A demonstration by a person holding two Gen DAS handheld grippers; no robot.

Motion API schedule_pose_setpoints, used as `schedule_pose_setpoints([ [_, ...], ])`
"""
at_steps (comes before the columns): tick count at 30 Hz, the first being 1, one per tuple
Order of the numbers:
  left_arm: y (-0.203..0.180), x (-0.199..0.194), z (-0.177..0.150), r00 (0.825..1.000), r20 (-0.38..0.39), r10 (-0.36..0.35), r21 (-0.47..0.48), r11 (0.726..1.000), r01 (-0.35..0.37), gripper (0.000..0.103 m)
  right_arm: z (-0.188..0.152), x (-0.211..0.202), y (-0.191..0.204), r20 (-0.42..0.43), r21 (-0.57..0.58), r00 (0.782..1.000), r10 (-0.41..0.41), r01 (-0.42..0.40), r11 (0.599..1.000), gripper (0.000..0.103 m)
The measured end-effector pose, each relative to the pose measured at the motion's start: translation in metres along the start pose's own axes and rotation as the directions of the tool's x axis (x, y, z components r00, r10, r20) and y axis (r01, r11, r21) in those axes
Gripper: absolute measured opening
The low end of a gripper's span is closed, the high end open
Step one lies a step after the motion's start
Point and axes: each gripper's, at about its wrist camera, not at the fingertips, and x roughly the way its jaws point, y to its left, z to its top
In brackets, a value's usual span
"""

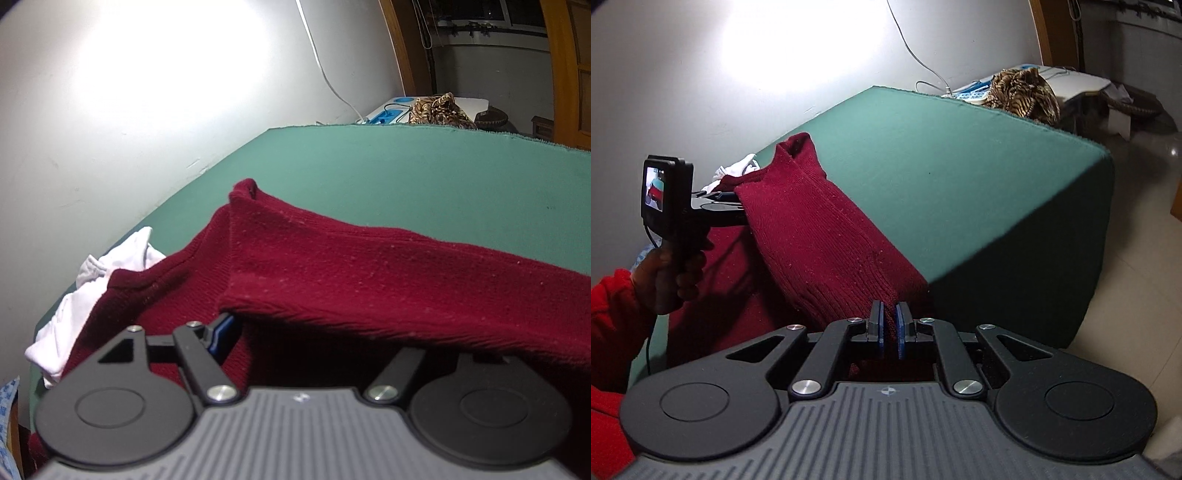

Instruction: Fold clothes

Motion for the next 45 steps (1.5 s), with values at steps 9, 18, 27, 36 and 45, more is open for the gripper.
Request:
schedule_pose_setpoints([
  [9, 0.034, 0.005, -0.005, 0.999, -0.035, 0.027, -0.103, 0.994, -0.030, 0.083, -0.007, 0.027, -0.007, -0.061, -0.002, 0.996, -0.070, 0.070, 0.998, 0.014],
  [18, 0.058, -0.037, -0.010, 0.995, 0.016, 0.100, -0.172, 0.980, -0.096, 0.086, 0.014, 0.001, 0.010, 0.004, -0.093, 0.991, -0.137, 0.136, 0.986, 0.026],
  [27, 0.026, -0.040, 0.004, 0.999, 0.045, -0.011, -0.207, 0.978, 0.020, 0.079, 0.024, 0.072, 0.045, -0.112, -0.140, 0.994, 0.005, -0.020, 0.990, 0.024],
  [36, -0.029, -0.039, 0.000, 0.997, -0.007, -0.082, -0.161, 0.984, 0.080, 0.080, 0.128, 0.081, 0.033, -0.091, -0.110, 0.964, 0.250, -0.259, 0.960, 0.032],
  [45, -0.100, -0.034, 0.015, 0.957, -0.113, -0.266, -0.301, 0.927, 0.222, 0.079, 0.268, 0.259, 0.098, -0.287, 0.018, 0.795, 0.534, -0.553, 0.833, 0.051],
])
